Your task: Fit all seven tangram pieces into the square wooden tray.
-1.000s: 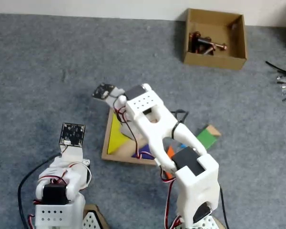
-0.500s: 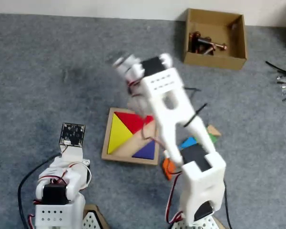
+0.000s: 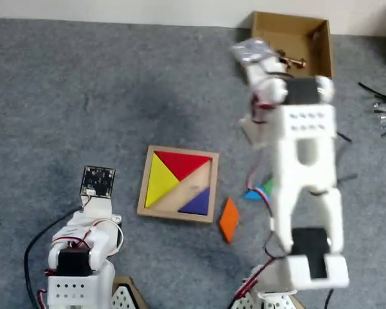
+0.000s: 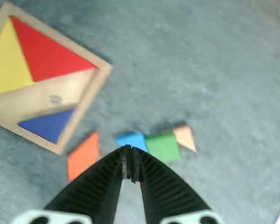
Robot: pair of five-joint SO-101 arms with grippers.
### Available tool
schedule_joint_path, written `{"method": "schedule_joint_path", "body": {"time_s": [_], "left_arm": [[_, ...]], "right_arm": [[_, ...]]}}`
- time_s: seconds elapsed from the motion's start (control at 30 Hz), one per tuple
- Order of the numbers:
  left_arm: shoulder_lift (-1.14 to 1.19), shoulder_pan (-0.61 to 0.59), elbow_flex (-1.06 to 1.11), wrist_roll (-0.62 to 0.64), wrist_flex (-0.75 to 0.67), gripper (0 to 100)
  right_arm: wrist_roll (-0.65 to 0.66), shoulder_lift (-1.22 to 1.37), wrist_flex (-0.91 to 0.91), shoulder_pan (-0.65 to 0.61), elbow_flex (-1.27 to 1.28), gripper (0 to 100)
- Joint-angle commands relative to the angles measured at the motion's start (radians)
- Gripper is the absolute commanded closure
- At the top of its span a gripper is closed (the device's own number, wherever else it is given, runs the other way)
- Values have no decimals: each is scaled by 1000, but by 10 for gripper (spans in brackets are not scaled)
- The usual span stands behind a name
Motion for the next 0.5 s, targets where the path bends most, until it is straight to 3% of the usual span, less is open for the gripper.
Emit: {"method": "schedule_joint_path", "body": {"time_s": [0.0, 0.23, 0.47], "left_arm": [[-10, 12, 18, 2, 3, 995], [-10, 12, 18, 2, 3, 995], [-10, 12, 18, 2, 3, 995]], "right_arm": [[114, -142, -7, 128, 81, 994], [137, -254, -280, 363, 418, 988], [222, -282, -593, 375, 742, 985]]}}
